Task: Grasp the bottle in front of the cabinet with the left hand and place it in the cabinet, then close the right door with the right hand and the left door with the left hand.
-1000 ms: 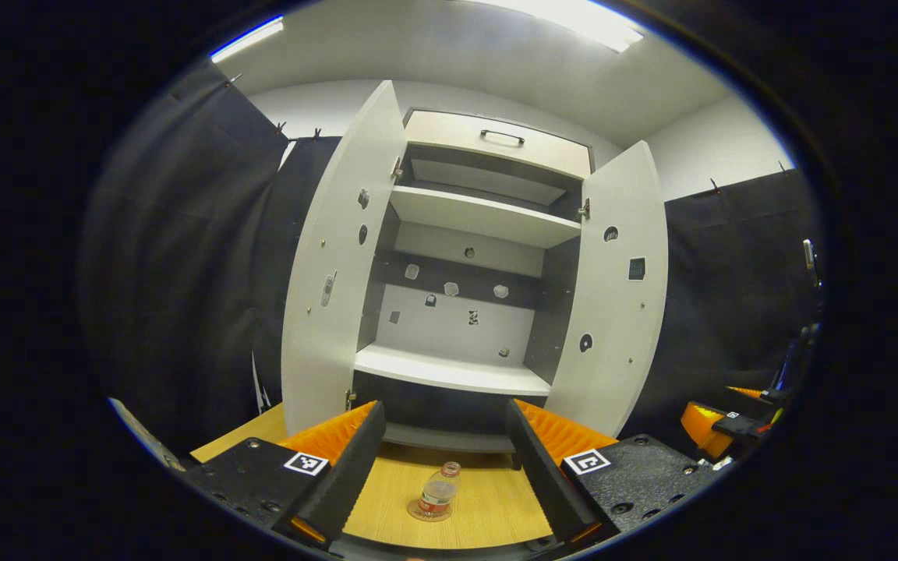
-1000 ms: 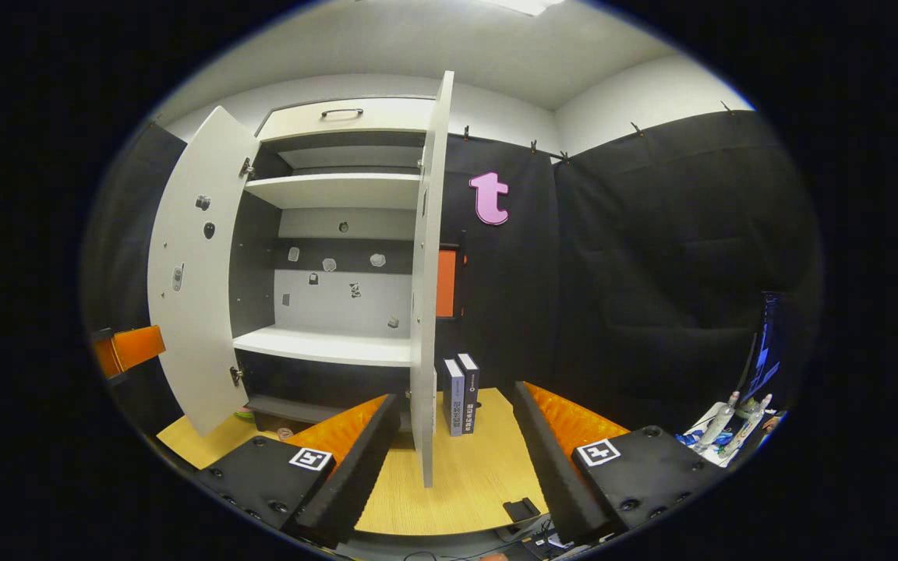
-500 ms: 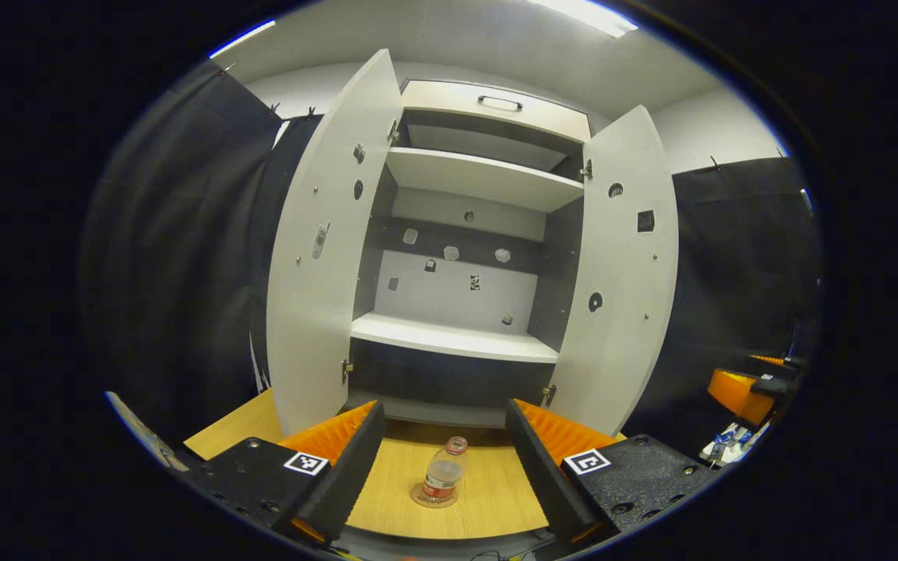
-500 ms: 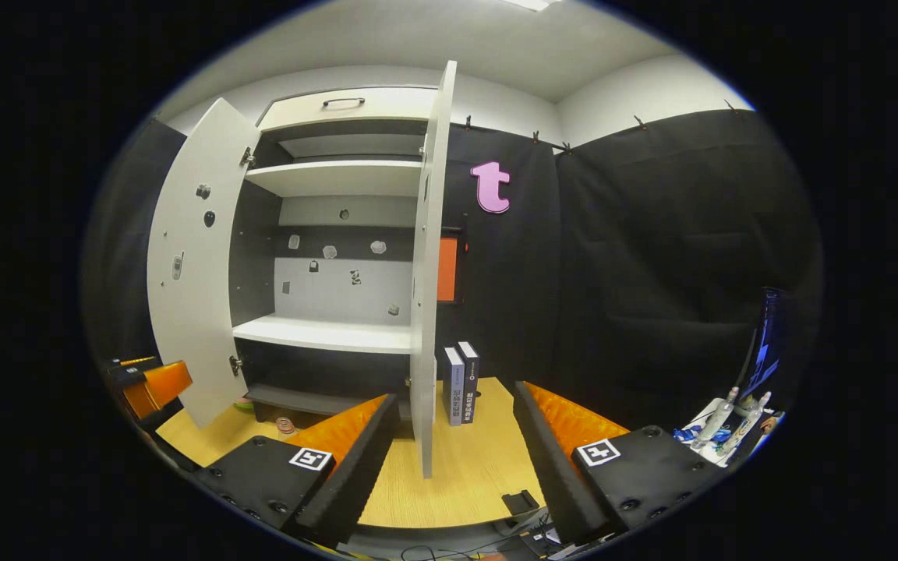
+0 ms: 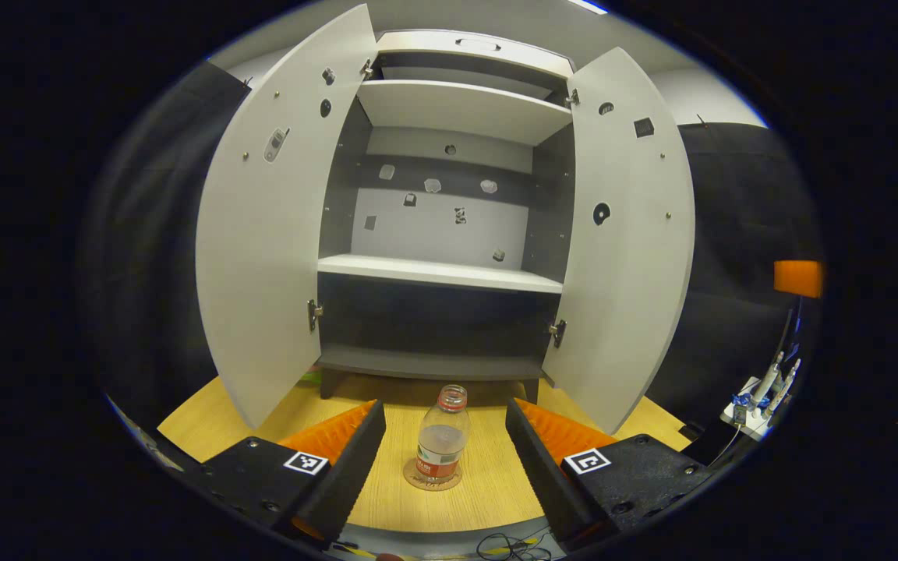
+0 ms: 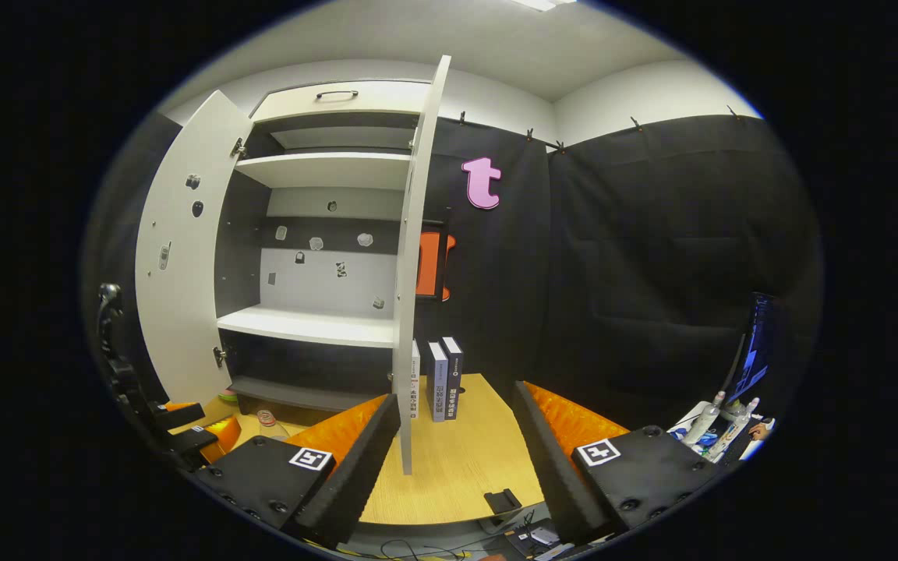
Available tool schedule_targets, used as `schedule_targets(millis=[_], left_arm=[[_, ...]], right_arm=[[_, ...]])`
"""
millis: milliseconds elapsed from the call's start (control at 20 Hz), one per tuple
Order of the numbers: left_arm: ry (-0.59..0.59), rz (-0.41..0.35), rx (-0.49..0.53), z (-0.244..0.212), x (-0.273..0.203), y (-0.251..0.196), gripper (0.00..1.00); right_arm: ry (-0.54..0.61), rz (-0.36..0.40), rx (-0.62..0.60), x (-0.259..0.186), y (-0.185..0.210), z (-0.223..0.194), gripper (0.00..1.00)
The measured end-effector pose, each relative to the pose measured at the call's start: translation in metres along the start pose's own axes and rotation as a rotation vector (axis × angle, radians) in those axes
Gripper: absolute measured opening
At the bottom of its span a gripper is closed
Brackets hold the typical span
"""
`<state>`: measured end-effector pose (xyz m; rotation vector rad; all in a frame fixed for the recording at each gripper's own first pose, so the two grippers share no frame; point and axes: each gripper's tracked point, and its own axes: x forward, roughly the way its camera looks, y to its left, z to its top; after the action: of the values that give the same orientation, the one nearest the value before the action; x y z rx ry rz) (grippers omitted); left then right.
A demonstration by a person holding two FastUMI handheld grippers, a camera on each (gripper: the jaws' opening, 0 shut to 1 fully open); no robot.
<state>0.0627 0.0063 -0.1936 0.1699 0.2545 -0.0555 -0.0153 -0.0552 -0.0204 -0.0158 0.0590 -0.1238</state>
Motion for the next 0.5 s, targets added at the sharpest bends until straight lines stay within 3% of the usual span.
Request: schedule_targets(millis=[50, 350, 400, 500], left_arm=[[0.022, -0.003, 0.002, -0.013, 0.008, -0.001, 0.95], [0.141, -0.012, 0.041, -0.086, 0.05, 0.001, 0.95], [0.158, -0.018, 0.054, -0.096, 0.056, 0.001, 0.95], [0.193, -0.022, 0.069, -0.116, 0.07, 0.001, 0.95]], right_arm=[[0.002, -0.006, -0.002, 0.0, -0.002, 0.0, 0.93], [0.04, -0.039, 0.047, 0.006, -0.02, -0.004, 0.93], [0.045, -0.048, 0.051, 0.007, -0.023, -0.003, 0.98], [0.055, -0.064, 0.052, 0.008, -0.027, -0.005, 0.98]])
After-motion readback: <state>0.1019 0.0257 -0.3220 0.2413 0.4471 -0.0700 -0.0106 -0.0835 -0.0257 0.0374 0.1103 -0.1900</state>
